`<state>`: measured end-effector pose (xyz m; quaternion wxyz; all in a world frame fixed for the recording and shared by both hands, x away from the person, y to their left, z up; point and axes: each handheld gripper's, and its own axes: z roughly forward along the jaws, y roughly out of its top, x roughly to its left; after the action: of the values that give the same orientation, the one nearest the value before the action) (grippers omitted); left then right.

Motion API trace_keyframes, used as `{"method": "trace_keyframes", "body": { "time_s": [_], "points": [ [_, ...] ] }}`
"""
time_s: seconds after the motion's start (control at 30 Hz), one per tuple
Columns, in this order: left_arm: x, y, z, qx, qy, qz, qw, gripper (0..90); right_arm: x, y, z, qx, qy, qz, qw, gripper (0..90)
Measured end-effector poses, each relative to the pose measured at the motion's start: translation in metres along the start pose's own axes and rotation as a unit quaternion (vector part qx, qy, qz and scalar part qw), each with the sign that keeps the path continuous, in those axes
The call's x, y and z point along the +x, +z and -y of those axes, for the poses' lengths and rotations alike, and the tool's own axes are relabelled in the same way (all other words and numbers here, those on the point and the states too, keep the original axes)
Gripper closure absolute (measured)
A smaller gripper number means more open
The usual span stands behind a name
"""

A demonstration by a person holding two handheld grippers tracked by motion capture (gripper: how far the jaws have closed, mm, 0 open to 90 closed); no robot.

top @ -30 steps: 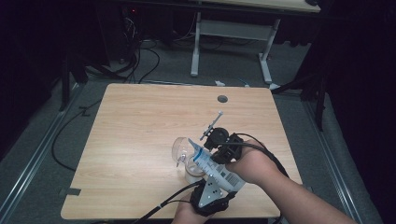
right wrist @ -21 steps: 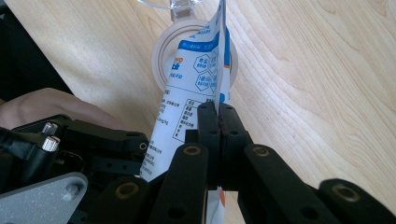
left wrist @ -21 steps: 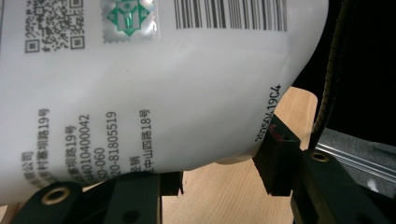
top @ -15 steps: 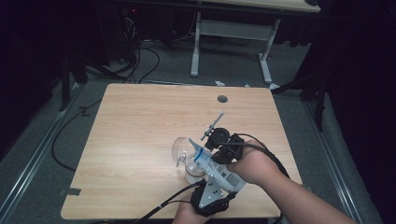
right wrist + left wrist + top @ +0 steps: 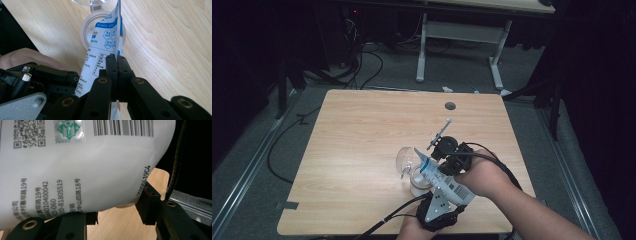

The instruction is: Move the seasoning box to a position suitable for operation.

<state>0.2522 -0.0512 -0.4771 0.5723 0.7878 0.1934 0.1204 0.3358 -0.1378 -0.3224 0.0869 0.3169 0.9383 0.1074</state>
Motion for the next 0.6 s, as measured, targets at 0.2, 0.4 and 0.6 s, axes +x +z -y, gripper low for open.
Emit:
{"method": "trace_keyframes", "body": {
  "time_s": [0.2, 0.4, 0.6],
  "points": [
    [0.0005, -0.0006, -0.0006, -0.002, 0.001, -0.001, 1.0, 58.1, 0.0002, -0.0007, -0.0011, -0.001, 0.0, 0.0, 1.0, 90.0],
    [0.0004, -0.0009, -0.0012, -0.003, 0.001, -0.001, 1.0, 58.2, 0.0001, -0.0013, -0.0011, -0.004, 0.0, -0.002, 1.0, 90.0],
    [0.0004, -0.001, -0.0011, -0.004, 0.001, -0.002, 1.0, 58.3, -0.0001, -0.0017, -0.0015, -0.003, -0.003, -0.004, 1.0, 90.0]
  ]
}}
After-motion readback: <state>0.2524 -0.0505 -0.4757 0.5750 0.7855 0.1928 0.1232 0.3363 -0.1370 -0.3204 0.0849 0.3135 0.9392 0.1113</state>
